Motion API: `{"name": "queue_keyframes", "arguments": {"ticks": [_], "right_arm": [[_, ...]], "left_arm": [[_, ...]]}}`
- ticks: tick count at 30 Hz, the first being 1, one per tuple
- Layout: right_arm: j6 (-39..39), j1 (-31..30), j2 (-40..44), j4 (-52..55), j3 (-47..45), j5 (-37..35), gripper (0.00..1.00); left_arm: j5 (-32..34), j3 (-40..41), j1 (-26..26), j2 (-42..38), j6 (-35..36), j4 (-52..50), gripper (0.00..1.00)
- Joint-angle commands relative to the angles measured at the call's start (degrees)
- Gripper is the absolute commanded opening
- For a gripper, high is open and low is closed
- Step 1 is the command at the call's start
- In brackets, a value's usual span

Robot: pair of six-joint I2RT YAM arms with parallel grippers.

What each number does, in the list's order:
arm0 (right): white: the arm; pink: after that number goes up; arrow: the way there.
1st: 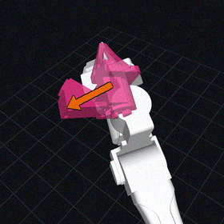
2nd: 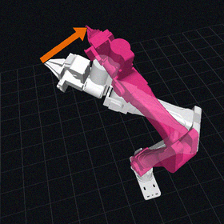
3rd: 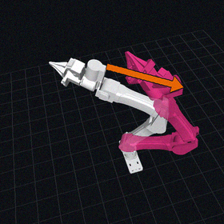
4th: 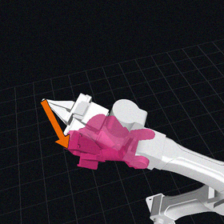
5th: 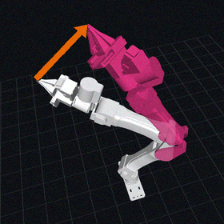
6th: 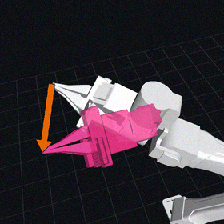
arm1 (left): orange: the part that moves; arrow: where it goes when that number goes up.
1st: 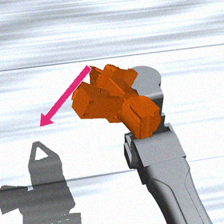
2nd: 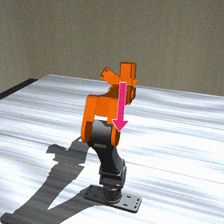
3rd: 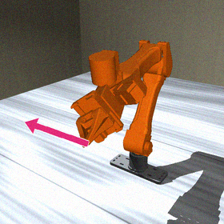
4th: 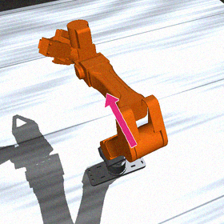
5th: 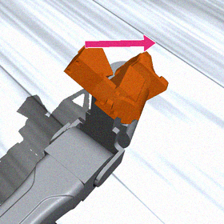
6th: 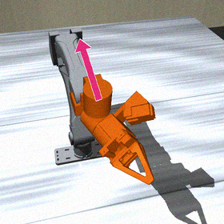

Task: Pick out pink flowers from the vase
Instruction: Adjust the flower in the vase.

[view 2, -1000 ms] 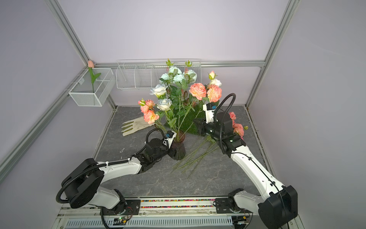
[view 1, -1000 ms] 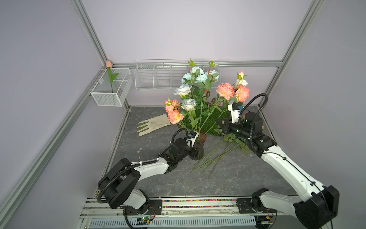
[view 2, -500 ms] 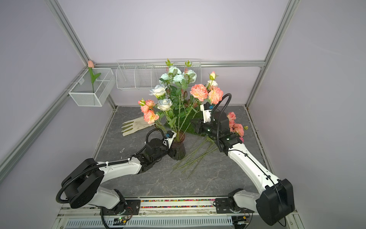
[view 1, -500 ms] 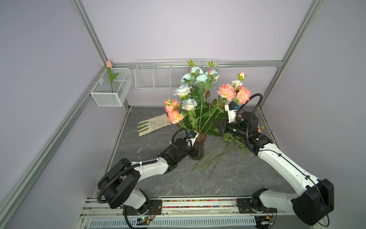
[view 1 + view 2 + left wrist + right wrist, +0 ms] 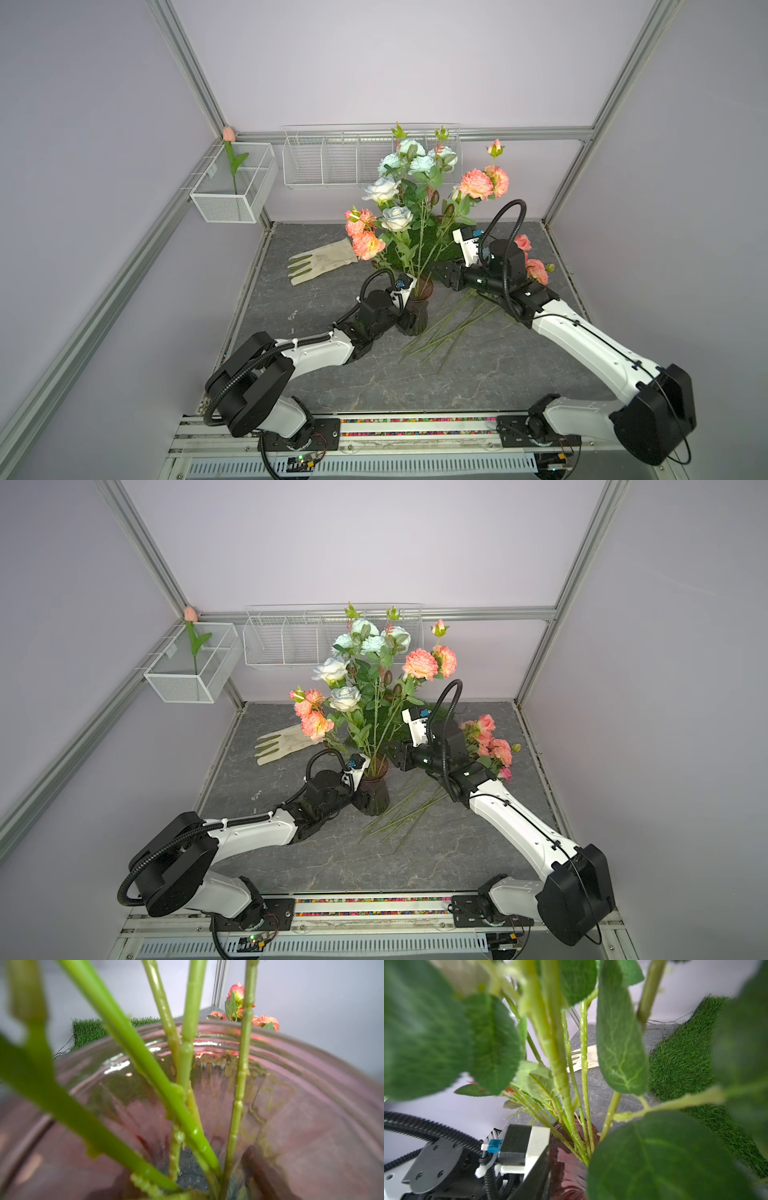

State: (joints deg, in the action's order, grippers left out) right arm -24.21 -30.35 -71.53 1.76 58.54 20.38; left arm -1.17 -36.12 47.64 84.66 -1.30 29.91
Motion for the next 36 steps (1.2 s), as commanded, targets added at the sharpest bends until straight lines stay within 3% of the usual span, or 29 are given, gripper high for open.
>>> {"name": "queue_keyframes", "arguments": {"ticks": [1,5,16,26,36], "right_arm": [[3.0,0.4,3.2,3.5,0.0,-2.8,0.43],[4.1,0.4,5.3,4.9,0.1,-3.6,0.43],[3.1,0.0,1.5,3.0,3.9,5.0,0.3],[0.8,0.3,-6.0,-2.0,8.5,3.0,0.29],[-3.1,0.2,-9.5,-7.4,8.9,4.4,0.2]], "left_arm": [[1.8,2.3,-0.3,1.7,1.5,-11.5,0.0],[2.0,2.4,-0.3,1.3,1.6,-11.6,0.0],[2.2,2.5,-0.3,1.1,1.8,-11.4,0.0],[2.3,2.5,-0.3,0.8,1.8,-11.5,0.0],[2.3,2.5,-0.3,0.9,1.9,-11.4,0.0]]}}
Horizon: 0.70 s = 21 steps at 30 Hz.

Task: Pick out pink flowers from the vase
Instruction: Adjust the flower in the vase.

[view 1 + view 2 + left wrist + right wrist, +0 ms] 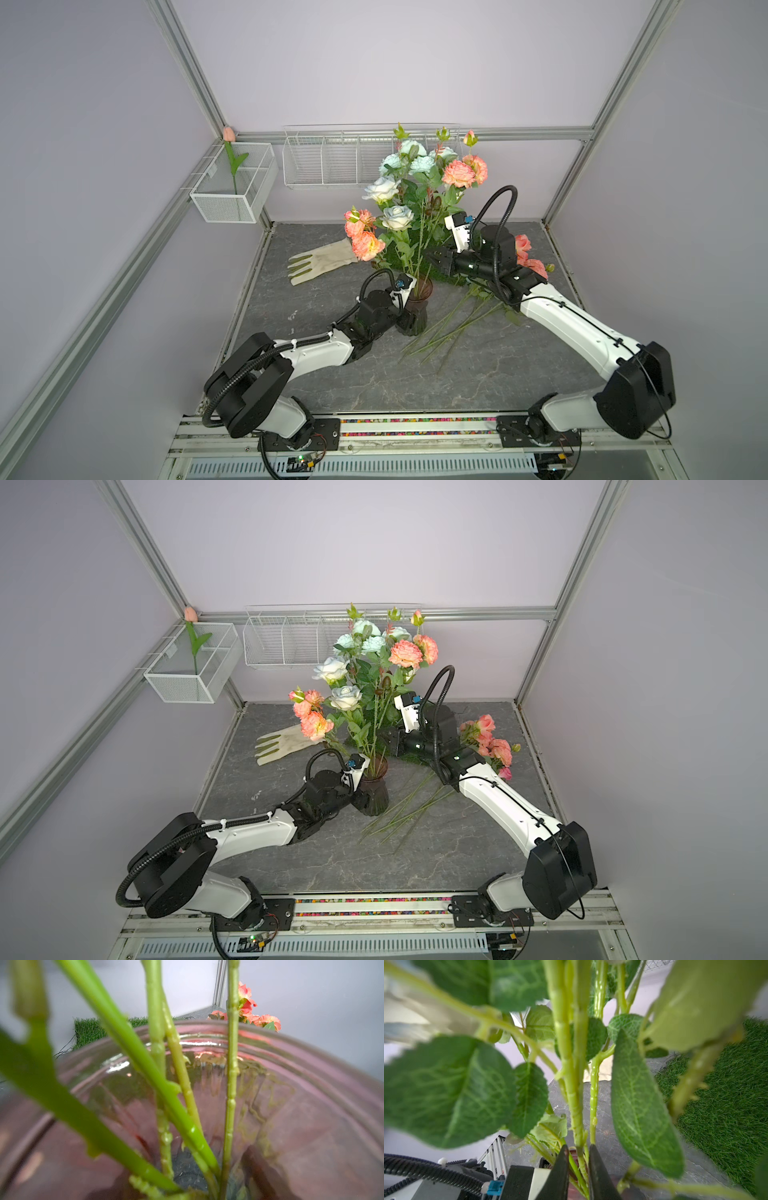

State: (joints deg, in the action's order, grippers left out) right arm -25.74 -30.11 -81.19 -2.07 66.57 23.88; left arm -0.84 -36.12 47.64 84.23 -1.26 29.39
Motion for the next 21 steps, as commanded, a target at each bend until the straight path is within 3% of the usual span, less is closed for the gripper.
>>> {"name": "queue_keyframes", "arguments": {"ticks": [1,8,21], "right_arm": [[-1.8,0.0,0.2,-3.8,0.8,0.9,0.2],[-3.1,0.0,-0.9,-6.6,1.0,0.8,0.23],[-2.5,0.2,-0.8,-8.0,1.4,0.0,0.08]], "left_arm": [[2.0,2.6,-0.3,1.4,1.8,-10.8,0.0],[1.6,2.4,-0.3,2.1,1.7,-10.6,0.0],[1.6,2.5,-0.3,2.1,1.6,-10.6,0.0]]}}
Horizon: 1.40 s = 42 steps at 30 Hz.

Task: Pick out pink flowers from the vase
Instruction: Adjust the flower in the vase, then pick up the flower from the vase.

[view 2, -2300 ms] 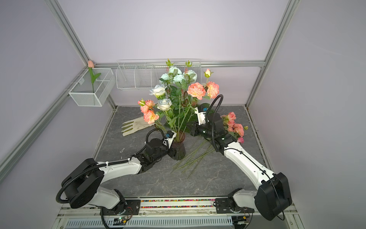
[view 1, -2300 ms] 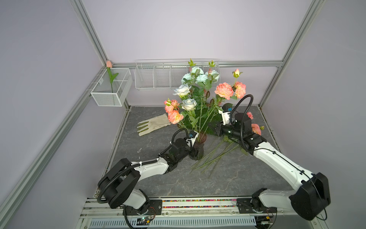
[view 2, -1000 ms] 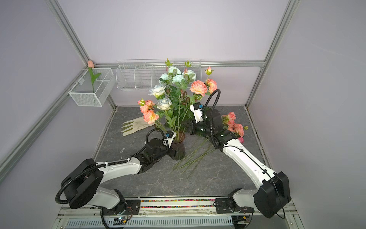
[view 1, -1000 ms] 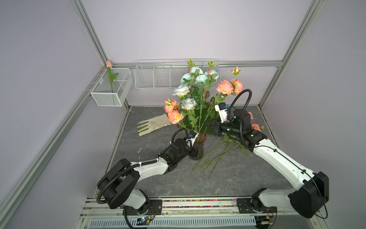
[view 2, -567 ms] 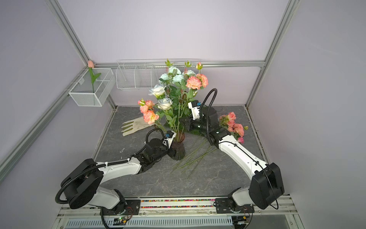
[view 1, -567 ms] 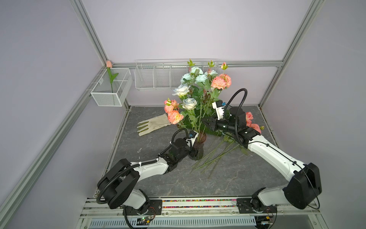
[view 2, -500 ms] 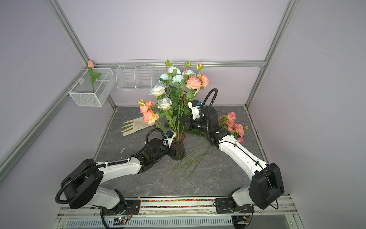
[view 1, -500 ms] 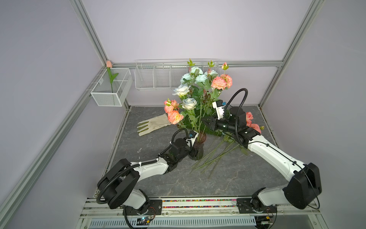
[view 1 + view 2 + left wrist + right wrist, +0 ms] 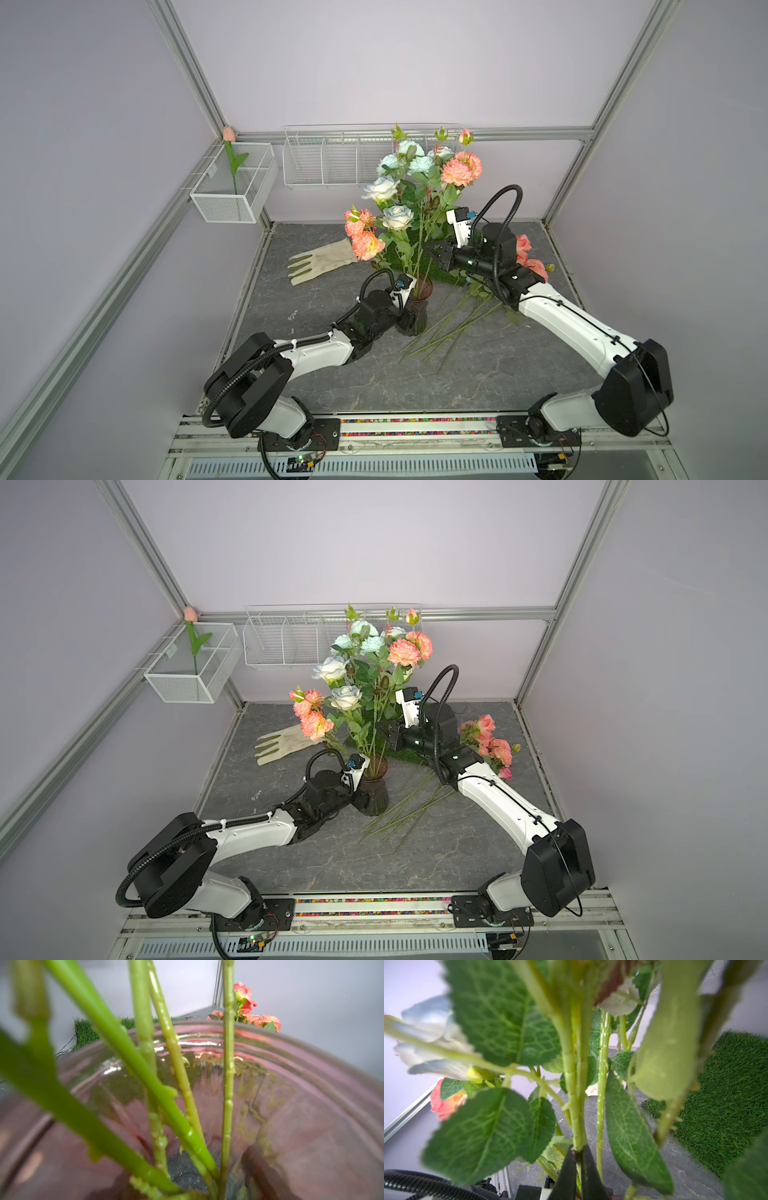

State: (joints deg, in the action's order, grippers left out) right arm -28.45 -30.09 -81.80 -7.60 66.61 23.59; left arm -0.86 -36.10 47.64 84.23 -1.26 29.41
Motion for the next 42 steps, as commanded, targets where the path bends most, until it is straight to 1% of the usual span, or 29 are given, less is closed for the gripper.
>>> {"name": "queue_keyframes", "arguments": {"ticks": [1,5,9,11,17,23,26,28,32,35,38,42], "right_arm": [[0.2,0.2,-0.3,-2.5,1.5,0.7,0.09],[-0.2,0.1,-1.2,-2.1,2.3,0.5,0.2],[-0.2,0.1,-2.5,-2.8,3.3,0.3,0.22],[-0.4,0.1,-3.3,-3.1,4.0,0.2,0.22],[-0.7,0.1,-2.8,-3.6,3.7,0.3,0.13],[1.1,0.2,1.8,0.1,2.7,2.4,0.11],[2.2,0.4,4.5,2.5,2.7,3.4,0.07],[2.6,0.9,6.6,3.4,2.7,4.7,0.06],[4.0,2.4,10.5,7.4,5.4,6.2,0.06],[6.8,4.2,14.0,12.1,8.0,4.7,0.06],[9.7,6.9,17.8,16.8,9.8,0.7,0.06],[12.2,11.0,22.1,20.2,11.5,-2.7,0.06]], "left_arm": [[1.6,2.4,-0.3,2.1,1.6,-10.6,0.0],[1.6,2.4,-0.3,2.0,1.6,-10.6,0.0],[1.5,2.4,-0.3,2.1,1.6,-10.6,0.0],[1.6,2.4,-0.3,2.1,1.7,-10.5,0.0],[1.6,2.4,-0.3,2.3,1.6,-10.5,0.0],[1.4,2.4,-0.3,2.4,1.5,-10.4,0.0],[1.4,2.3,-0.3,2.3,1.4,-10.4,0.0],[1.5,2.4,-0.3,2.3,1.5,-10.4,0.0],[1.5,2.3,-0.3,2.3,1.5,-10.5,0.0],[1.5,2.4,-0.3,2.4,1.5,-10.6,0.0],[1.4,2.3,-0.3,2.3,1.4,-10.8,0.0],[1.4,2.3,-0.3,2.2,1.5,-10.8,0.0]]}}
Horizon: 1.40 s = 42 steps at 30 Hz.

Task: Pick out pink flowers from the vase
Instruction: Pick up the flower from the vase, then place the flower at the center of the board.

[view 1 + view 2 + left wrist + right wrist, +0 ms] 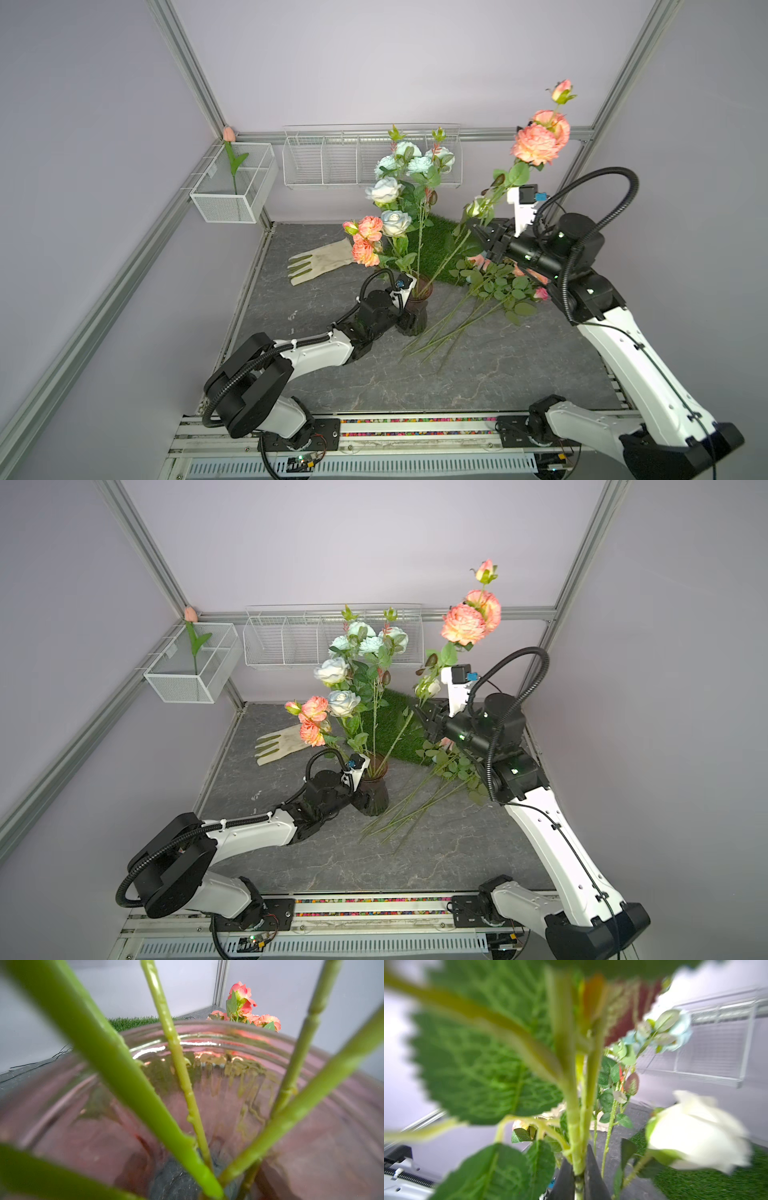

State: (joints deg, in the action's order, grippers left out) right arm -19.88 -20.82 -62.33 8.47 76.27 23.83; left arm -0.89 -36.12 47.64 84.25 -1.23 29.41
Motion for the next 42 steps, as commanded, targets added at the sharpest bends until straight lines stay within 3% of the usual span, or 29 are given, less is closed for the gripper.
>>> {"name": "queue_keyframes", "arguments": {"ticks": [1,4,8,10,12,15,20,22,28,31,32,35,38,42], "right_arm": [[4.4,2.8,3.3,5.7,2.9,-3.9,0.06],[6.3,4.6,4.9,11.2,6.3,-10.3,0.06],[5.3,6.3,5.5,20.6,9.5,-29.1,0.06],[3.3,8.6,5.6,23.3,8.7,-33.6,0.06],[0.0,12.3,5.9,23.9,6.2,-33.8,0.06],[-6.7,16.3,5.3,22.3,-0.1,-27.5,0.06],[-22.9,18.4,-3.6,10.5,-13.6,-3.3,0.06],[-28.9,18.4,-7.9,3.3,-18.8,1.1,0.07],[-39.2,17.7,-20.7,-12.8,-27.1,2.4,0.11],[-43.6,17.0,-23.6,-18.7,-29.8,1.0,0.35],[-43.3,16.6,-23.4,-18.1,-29.8,-0.1,0.42],[-36.9,14.3,-19.2,-8.8,-28.0,-7.7,0.52],[-28.7,9.7,-12.9,2.8,-25.4,-20.7,0.54],[-24.0,3.6,-5.3,9.9,-24.7,-29.9,0.56]], "left_arm": [[1.4,2.4,-0.3,2.2,1.5,-10.9,0.0],[1.5,2.3,-0.3,2.3,1.5,-10.9,0.0],[1.4,2.3,-0.3,2.4,1.4,-10.8,0.0],[1.4,2.3,-0.3,2.5,1.4,-10.7,0.0],[1.2,2.3,-0.3,2.6,1.4,-10.5,0.0],[1.1,2.1,-0.3,2.9,1.3,-10.6,0.0],[1.0,2.0,-0.3,2.9,1.4,-10.7,0.0],[1.0,2.1,-0.3,2.9,1.2,-10.7,0.0],[1.0,2.1,-0.3,2.9,1.5,-10.9,0.0],[1.0,2.0,-0.3,2.9,1.6,-11.1,0.0],[1.0,2.0,-0.3,2.9,1.6,-11.2,0.0],[1.0,2.0,-0.3,2.8,1.6,-11.4,0.0],[0.9,2.0,-0.3,2.9,1.6,-11.3,0.0],[0.7,1.8,-0.3,3.3,1.5,-11.1,0.0]]}}
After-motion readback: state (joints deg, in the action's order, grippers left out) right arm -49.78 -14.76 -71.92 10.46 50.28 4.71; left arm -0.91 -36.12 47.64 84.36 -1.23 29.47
